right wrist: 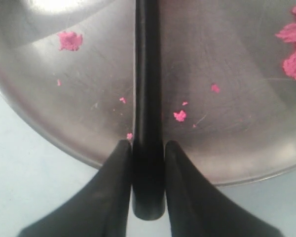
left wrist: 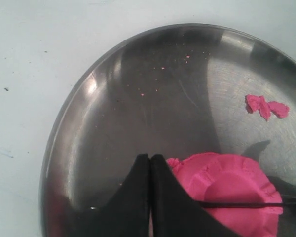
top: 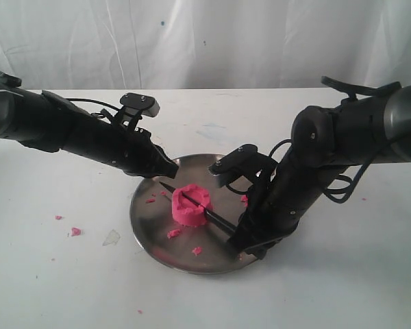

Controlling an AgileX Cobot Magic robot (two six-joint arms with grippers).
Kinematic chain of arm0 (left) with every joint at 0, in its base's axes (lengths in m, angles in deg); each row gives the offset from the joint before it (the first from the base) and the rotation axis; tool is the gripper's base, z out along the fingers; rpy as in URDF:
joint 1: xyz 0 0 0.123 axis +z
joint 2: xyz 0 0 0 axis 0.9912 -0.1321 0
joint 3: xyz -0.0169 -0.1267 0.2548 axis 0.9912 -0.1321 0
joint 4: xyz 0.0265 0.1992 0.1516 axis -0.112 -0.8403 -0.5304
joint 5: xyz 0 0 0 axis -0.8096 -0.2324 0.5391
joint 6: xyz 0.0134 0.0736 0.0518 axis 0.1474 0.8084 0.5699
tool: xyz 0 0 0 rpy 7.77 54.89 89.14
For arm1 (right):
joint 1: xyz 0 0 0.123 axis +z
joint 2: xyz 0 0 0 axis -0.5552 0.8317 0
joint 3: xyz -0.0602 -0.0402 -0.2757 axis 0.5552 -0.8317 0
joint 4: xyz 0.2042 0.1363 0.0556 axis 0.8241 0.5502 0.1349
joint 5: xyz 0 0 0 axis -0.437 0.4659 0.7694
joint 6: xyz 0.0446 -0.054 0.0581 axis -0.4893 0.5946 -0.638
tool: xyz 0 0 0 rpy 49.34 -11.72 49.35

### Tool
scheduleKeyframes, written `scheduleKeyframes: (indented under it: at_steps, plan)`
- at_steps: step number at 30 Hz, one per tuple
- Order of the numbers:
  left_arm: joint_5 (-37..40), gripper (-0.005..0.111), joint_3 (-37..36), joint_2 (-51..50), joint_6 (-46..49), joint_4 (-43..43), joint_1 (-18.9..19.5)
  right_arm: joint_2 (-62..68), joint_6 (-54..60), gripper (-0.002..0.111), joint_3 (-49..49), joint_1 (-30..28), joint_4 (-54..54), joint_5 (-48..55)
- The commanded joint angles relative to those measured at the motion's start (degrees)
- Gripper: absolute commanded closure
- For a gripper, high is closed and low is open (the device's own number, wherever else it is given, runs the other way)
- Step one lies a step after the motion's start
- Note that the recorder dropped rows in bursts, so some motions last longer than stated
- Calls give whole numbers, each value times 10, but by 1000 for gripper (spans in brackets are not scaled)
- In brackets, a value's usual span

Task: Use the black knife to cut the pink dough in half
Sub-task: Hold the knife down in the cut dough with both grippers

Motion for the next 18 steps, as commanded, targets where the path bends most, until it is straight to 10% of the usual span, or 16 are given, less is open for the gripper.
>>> scheduleKeyframes:
  at_steps: [1,18]
  plan:
    - [8,107,-3,5,-2,5,1,0,-2,108,-1,-1,2,-8]
    - [8,107,-3,-36,13,10,1,0,-2,108,-1,-1,2,-9]
